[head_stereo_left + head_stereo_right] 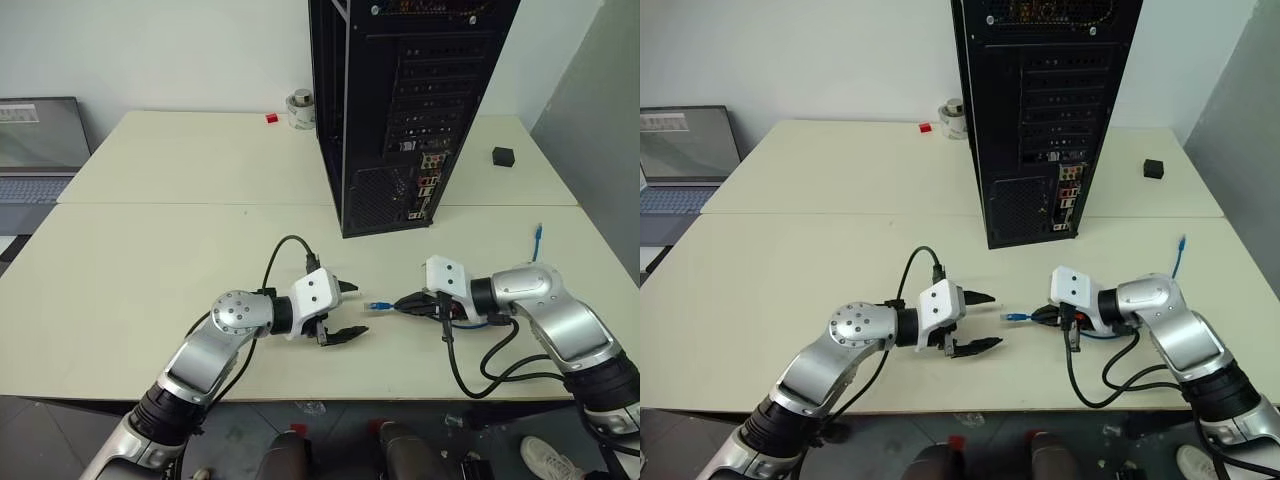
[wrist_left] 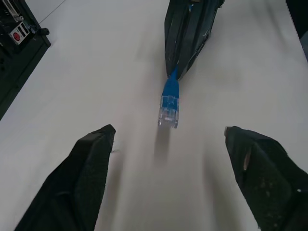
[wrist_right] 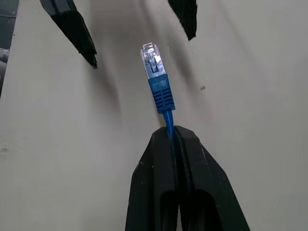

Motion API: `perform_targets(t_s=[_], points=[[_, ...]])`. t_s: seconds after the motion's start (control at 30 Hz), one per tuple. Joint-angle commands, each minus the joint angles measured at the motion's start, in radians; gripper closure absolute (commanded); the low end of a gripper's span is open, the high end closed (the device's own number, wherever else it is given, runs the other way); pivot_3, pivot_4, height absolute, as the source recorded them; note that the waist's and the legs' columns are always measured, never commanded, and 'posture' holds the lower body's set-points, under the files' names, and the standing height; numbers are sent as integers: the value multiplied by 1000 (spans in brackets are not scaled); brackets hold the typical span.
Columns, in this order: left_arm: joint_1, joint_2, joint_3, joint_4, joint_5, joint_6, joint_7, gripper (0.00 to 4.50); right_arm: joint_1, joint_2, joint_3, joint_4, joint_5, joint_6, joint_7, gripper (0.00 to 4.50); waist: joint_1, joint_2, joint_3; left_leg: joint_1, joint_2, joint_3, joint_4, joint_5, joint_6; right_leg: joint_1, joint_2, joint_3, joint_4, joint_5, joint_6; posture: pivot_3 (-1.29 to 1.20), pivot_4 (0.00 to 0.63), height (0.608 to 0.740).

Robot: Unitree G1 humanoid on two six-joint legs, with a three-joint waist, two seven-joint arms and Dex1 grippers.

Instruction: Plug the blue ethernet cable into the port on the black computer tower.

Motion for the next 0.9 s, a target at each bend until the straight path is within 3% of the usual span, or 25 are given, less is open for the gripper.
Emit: perform_targets(t_s=[0.03,0.17,0.43,0.73,0.9], points=[[-29,-18,-6,25,26,-64,-6,1584,-24,10,4,-27,4,8,-3,4500,0,0,0,0,0,0,0,0,0,0,0,0,0,0,0,0,150,740],[-41,-34,-5,54,35,-86,-12,2576,-29,21,10,-30,3,13,-6,4500,-1,0,0,0,0,0,0,0,0,0,0,0,0,0,0,0,150,740],[-37,-34,-6,73,52,-114,-38,4120,-29,30,11,-26,0,11,-7,4500,-1,0,0,0,0,0,0,0,0,0,0,0,0,0,0,0,150,740],[-31,-37,-5,89,73,-160,-40,4212,-31,17,17,-38,9,18,21,4500,-1,0,0,0,0,0,0,0,0,0,0,0,0,0,0,0,150,740],[-15,-24,-5,89,100,-256,-49,4212,-44,-18,-9,-53,32,18,70,3336,-1,0,0,0,0,0,0,0,0,0,0,0,0,0,0,0,150,740]])
